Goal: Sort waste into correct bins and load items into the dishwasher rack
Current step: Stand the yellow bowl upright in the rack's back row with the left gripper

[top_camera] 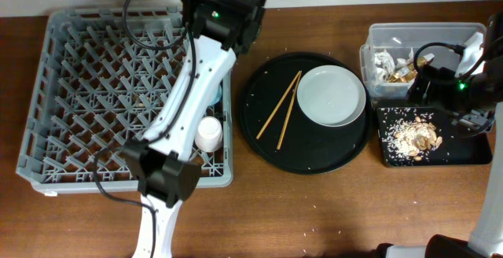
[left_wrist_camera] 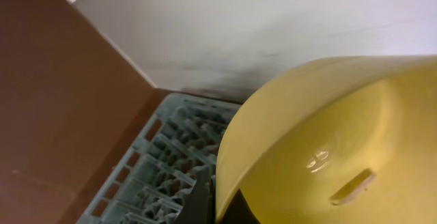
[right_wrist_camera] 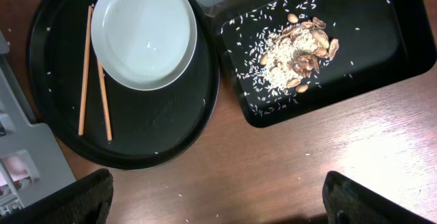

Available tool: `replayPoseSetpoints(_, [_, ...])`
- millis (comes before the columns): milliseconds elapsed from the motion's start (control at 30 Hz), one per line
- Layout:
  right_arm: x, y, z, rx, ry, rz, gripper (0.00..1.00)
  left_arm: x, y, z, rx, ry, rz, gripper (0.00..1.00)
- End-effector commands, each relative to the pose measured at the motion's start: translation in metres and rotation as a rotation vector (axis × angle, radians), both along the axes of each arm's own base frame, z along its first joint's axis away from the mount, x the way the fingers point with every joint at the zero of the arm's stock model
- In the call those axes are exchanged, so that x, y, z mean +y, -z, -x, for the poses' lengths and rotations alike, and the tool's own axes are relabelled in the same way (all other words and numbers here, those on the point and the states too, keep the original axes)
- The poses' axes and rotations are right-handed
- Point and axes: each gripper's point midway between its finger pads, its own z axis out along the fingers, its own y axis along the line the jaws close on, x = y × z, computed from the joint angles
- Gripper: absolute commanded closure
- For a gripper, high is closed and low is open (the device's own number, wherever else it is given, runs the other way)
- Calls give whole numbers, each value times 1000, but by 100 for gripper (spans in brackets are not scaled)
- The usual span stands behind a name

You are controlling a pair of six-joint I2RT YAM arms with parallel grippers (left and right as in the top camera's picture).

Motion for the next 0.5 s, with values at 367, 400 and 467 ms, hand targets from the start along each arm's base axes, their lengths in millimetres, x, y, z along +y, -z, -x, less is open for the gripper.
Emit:
replayPoseSetpoints(367, [-4, -2, -1, -5, 4, 18, 1, 35, 175, -65, 187, -140, -190, 100])
replayPoseSetpoints(400, [-4, -2, 0, -4, 4, 18, 2, 36, 175, -65, 189, -145, -201, 100])
replayPoseSetpoints(467, [-4, -2, 0, -4, 4, 18, 2, 41, 169, -62, 179, -179, -253, 100])
